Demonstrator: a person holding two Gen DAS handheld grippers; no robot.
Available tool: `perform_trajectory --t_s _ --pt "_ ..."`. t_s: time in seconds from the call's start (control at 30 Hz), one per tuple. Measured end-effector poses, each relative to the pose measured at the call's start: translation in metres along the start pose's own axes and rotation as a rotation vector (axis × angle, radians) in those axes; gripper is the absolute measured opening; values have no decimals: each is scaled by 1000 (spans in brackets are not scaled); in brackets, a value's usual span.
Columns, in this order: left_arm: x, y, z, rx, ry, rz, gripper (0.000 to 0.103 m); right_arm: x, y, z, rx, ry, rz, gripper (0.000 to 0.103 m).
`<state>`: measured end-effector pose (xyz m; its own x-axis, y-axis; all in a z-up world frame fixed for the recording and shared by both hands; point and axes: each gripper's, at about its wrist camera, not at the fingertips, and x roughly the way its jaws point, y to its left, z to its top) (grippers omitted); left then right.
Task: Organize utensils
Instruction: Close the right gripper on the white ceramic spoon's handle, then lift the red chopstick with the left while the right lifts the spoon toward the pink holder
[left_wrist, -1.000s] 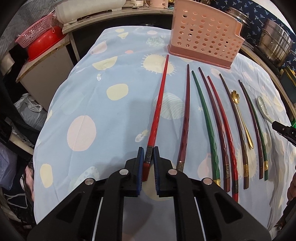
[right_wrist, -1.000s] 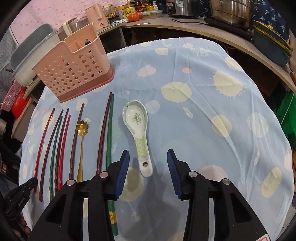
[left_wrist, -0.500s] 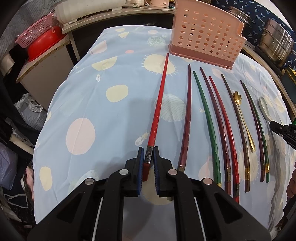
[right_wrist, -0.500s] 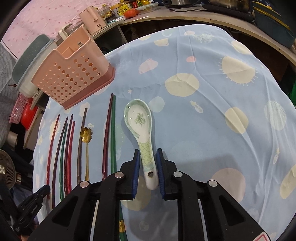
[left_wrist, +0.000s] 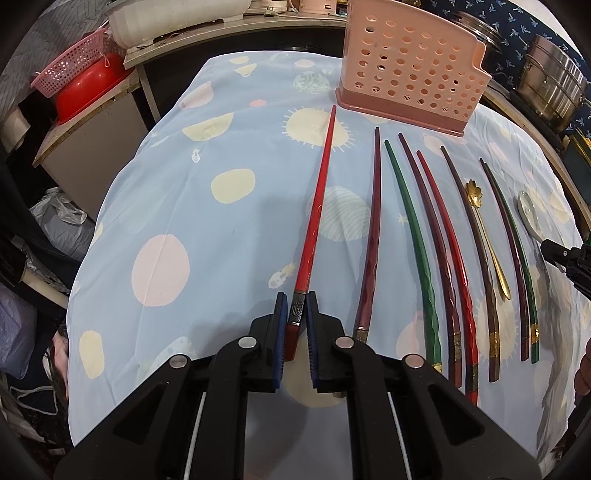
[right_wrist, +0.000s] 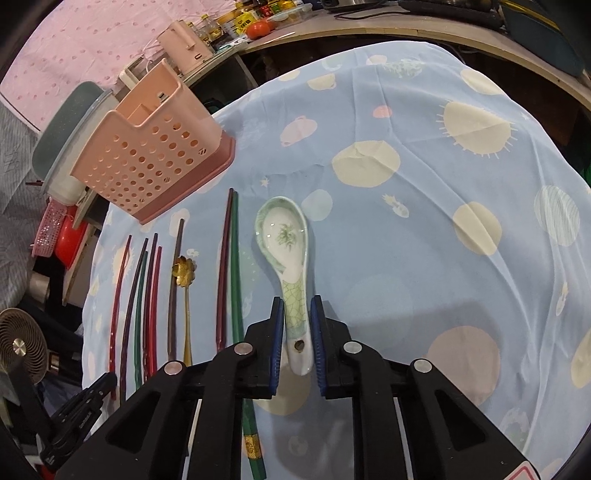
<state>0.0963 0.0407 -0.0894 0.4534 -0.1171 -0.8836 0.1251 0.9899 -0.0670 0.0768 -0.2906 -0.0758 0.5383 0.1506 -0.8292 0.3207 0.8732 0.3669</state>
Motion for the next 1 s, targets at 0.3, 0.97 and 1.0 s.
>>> perform_trajectory --t_s 0.3,0.97,1.0 --pt "-10 -1 -4 -9 -11 -34 9 -10 20 -14 -100 -18 -38 11" --pt "-72 -8 -8 17 -134 -80 7 -59 30 -43 -143 -80 -40 7" --pt "-75 -8 -8 19 -142 -81 7 -61 31 -43 -145 -85 -41 7"
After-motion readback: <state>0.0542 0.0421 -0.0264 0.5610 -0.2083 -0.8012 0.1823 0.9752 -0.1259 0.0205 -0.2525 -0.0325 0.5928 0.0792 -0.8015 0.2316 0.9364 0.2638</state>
